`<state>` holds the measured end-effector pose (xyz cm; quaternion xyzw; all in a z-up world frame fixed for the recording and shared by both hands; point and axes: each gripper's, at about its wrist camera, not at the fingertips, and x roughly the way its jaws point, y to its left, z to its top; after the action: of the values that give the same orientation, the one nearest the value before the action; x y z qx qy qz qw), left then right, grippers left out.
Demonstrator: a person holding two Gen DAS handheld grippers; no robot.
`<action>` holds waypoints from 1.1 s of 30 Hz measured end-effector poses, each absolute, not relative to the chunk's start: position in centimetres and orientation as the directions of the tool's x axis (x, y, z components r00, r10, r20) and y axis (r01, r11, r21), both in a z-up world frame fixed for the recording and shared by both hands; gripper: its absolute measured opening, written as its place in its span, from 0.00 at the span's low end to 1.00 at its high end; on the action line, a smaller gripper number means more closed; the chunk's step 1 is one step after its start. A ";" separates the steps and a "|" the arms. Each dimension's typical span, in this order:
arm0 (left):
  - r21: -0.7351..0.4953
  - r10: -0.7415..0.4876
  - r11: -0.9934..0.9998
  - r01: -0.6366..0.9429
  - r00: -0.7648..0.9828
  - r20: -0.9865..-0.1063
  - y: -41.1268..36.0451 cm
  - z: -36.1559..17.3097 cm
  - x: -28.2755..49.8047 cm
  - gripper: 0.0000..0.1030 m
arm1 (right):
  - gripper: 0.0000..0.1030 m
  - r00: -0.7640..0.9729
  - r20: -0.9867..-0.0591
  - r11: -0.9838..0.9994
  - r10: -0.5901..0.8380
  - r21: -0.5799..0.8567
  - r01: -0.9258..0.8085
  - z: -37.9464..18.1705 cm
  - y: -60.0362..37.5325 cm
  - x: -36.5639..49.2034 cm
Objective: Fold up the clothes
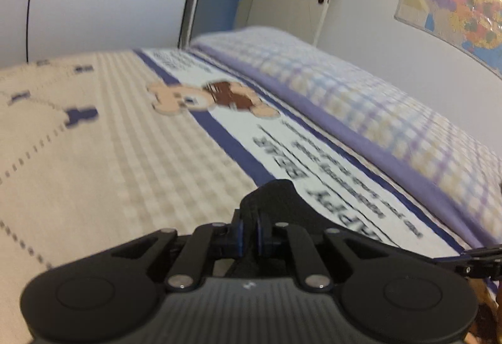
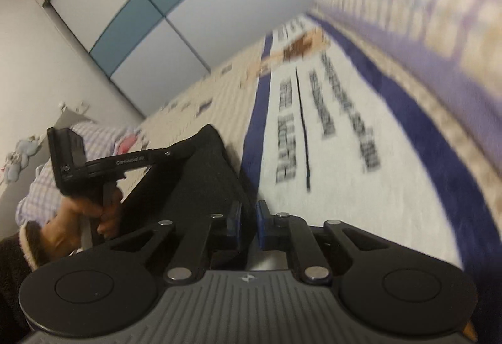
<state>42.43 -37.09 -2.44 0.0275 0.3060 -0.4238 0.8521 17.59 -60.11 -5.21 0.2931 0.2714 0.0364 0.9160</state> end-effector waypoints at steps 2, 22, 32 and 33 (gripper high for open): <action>-0.182 -0.678 0.653 0.735 0.460 -0.573 -37.8 -3.7 42.9 0.08 | 0.10 0.839 -0.508 0.847 0.195 0.518 0.118 -5.9 -59.6 18.6; -0.140 -0.581 0.742 0.655 0.525 -0.621 -30.9 1.6 37.0 0.83 | 0.52 0.822 -0.568 0.939 0.044 0.303 0.159 -1.5 -56.4 18.0; -0.169 -0.548 0.798 0.579 0.578 -0.605 -15.6 5.5 29.4 0.88 | 0.54 0.811 -0.581 0.964 0.073 0.250 0.092 2.6 -48.6 16.3; -0.173 -0.548 0.800 0.575 0.581 -0.602 -14.2 5.5 28.5 0.88 | 0.54 0.810 -0.581 0.966 0.079 0.246 0.083 2.9 -47.6 16.3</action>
<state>28.52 -14.17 5.49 0.0207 0.3313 -0.3159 0.8889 16.30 -47.59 2.90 0.1310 0.3083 -0.0012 0.9422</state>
